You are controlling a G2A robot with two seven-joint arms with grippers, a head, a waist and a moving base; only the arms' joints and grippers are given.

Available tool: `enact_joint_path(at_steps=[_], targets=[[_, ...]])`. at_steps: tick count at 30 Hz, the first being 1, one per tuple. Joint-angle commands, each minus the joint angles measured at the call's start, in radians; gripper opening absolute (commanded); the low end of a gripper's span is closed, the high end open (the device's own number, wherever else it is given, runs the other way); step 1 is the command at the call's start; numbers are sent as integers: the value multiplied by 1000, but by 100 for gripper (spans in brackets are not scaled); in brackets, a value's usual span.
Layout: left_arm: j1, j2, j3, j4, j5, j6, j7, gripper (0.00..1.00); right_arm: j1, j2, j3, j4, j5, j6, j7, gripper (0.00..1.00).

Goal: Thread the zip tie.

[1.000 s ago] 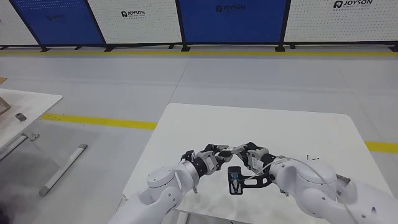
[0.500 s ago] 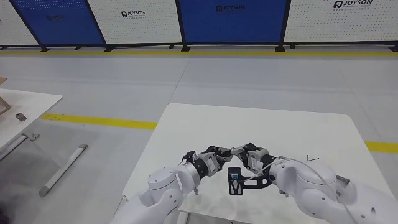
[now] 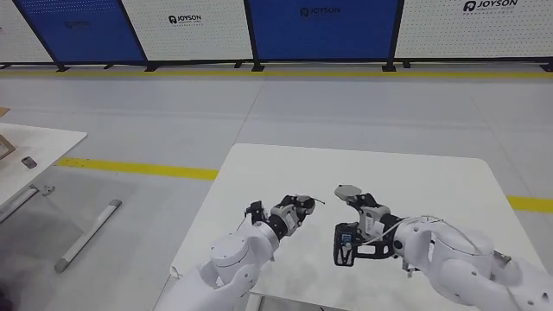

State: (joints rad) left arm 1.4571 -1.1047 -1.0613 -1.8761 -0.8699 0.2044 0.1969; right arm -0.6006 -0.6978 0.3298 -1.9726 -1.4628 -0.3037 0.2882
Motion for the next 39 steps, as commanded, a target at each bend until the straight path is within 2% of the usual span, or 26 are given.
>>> enact_joint_path(at_steps=[1,3,4,15,16,19,21,25,27,28,30,31,32,39], targets=[[9,2,18,7,123,-28,-4,0,-36,24,41,-6,59,-5,2,100],[18,4,33,19,235,-51,-10,0,-69,45,81,9,133,-20,7,100],[22,4,37,22,254,-59,-8,0,-84,51,100,16,172,-3,19,100],[26,1,41,24,248,-68,-12,0,-84,51,100,16,172,-3,19,100],[26,1,43,28,280,-83,-17,0,-95,49,98,18,213,-36,-20,100],[44,3,50,38,377,-149,-26,0,-84,45,87,59,318,-36,-20,100],[60,7,43,44,449,-185,-38,0,-61,42,62,95,440,-36,-29,100],[92,13,28,43,547,-224,-48,0,4,41,-13,148,643,-36,-94,100],[107,15,24,39,590,-245,-57,0,27,41,-71,170,784,-36,-140,100],[117,17,23,36,618,-259,-66,0,58,40,-105,199,885,-36,-141,100],[131,18,21,32,647,-275,-68,0,95,31,-160,213,1017,-36,-114,100],[138,17,22,27,654,-278,-65,0,99,19,-160,210,1139,-36,-73,100],[141,17,22,23,657,-277,-64,0,106,13,-160,216,1194,-36,-54,100],[142,16,22,21,657,-277,-63,0,106,13,-160,216,1194,-36,-54,100]])
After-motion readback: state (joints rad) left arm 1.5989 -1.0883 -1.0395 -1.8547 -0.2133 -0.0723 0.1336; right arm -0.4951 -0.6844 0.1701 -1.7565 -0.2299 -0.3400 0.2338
